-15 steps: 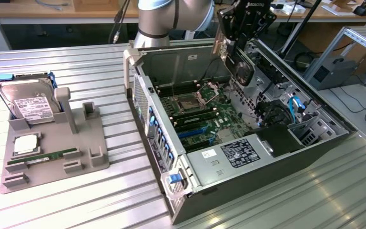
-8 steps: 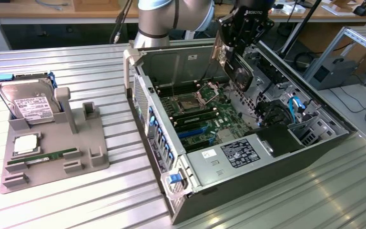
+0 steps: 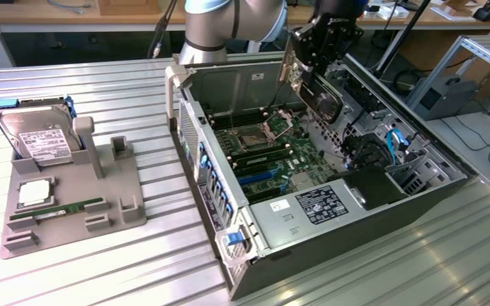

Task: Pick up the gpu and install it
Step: 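Pick up the gpu and move the gpu toward the slot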

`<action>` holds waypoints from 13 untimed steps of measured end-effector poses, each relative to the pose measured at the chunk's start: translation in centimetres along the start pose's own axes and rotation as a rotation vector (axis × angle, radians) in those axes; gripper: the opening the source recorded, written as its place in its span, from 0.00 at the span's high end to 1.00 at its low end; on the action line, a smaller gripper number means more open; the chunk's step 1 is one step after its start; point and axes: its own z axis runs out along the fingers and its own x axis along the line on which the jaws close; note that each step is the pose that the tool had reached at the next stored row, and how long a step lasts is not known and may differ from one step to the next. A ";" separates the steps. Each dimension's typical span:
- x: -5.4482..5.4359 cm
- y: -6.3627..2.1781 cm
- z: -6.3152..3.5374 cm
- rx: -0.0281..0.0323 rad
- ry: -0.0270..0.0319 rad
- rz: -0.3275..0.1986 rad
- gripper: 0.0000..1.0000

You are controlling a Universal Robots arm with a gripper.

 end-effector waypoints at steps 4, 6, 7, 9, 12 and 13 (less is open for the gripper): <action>0.0 0.00 0.43 -0.0001 -0.0001 -0.002 0.73; 0.0 0.00 0.67 -0.0002 -0.0001 -0.002 0.73; -0.1 -0.01 0.99 -0.0001 -0.0001 -0.002 0.73; -0.1 -0.01 1.47 -0.0001 -0.0001 -0.002 0.73; -0.1 -0.02 1.87 -0.0001 0.0000 -0.002 0.73; -0.1 -0.01 1.98 -0.0001 0.0000 -0.002 0.73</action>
